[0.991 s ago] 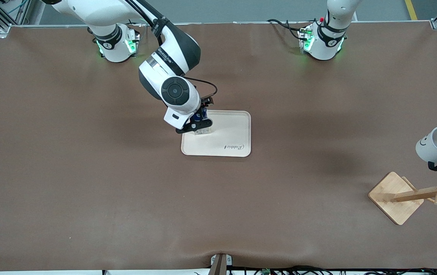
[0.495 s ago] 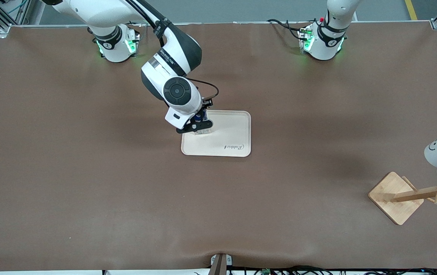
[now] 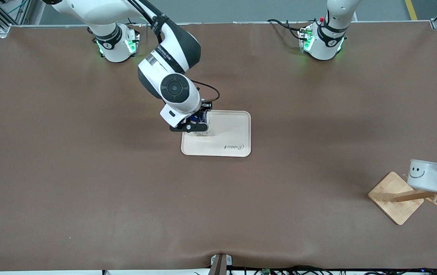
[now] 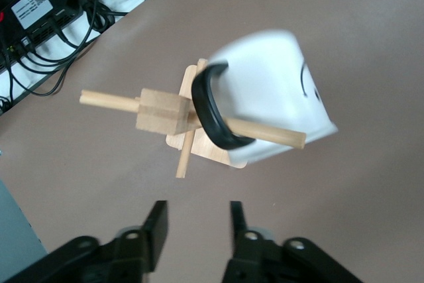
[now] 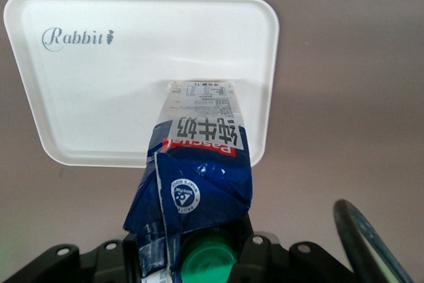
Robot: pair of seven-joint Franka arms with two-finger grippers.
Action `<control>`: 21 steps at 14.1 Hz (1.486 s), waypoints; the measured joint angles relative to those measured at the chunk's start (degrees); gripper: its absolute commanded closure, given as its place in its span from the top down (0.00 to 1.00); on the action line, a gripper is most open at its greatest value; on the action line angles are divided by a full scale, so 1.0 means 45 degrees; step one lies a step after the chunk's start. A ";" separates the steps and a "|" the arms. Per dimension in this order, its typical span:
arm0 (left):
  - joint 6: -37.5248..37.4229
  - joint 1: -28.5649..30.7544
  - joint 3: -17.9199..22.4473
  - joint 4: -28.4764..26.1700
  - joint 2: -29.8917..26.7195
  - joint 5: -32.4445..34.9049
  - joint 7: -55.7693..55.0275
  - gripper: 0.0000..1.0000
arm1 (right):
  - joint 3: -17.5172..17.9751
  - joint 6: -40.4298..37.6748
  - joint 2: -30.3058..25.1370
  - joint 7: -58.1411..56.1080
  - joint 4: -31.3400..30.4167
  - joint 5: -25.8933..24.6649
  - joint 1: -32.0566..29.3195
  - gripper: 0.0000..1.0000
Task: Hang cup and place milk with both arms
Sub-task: 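Hang the mug handle on the stand peg while the right gripper lifts milk, then open the left gripper and raise it while the right gripper carries milk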
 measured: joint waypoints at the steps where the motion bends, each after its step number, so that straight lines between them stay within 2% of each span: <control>1: -0.0029 -0.0014 -0.0054 0.0040 -0.0009 0.0000 -0.0403 1.00 | -0.0085 -0.0612 -0.0069 0.0133 0.0377 -0.0017 -0.0055 0.00; 3: -0.0332 -0.0072 -0.0196 0.0138 -0.0127 -0.0046 -0.1629 1.00 | -0.0325 -0.1627 -0.0329 0.0246 0.0966 -0.0041 -0.0421 0.00; 6: -0.1287 -0.0132 -0.0936 0.0261 -0.0600 -0.0153 -0.3635 1.00 | -0.0470 -0.3108 -0.0878 0.0258 0.1212 -0.0162 -0.1940 0.00; 9: -0.1876 -0.0217 -0.1430 0.0260 -0.0988 -0.0166 -0.5335 1.00 | -0.0497 -0.3959 -0.1143 0.0114 0.1208 -0.1804 -0.3450 0.00; 11: -0.2008 -0.0216 -0.1796 0.0260 -0.1157 -0.0173 -0.7039 1.00 | -0.0499 -0.3998 -0.1206 -0.0722 0.1194 -0.2493 -0.4082 0.00; 15: -0.2962 -0.0246 -0.2853 0.0253 -0.1389 -0.0175 -1.0317 1.00 | -0.0535 -0.3541 -0.1200 -0.4018 0.0960 -0.2583 -0.5928 0.00; 18: -0.3347 -0.0258 -0.3114 0.0223 -0.1580 -0.0175 -1.0946 1.00 | -0.0547 -0.2347 -0.1175 -0.6180 0.0344 -0.2584 -0.7077 0.00; 21: -0.3726 -0.0259 -0.3472 0.0082 -0.1854 -0.0175 -1.1390 1.00 | -0.0557 -0.2373 -0.1177 -0.7199 -0.0214 -0.2588 -0.7774 0.00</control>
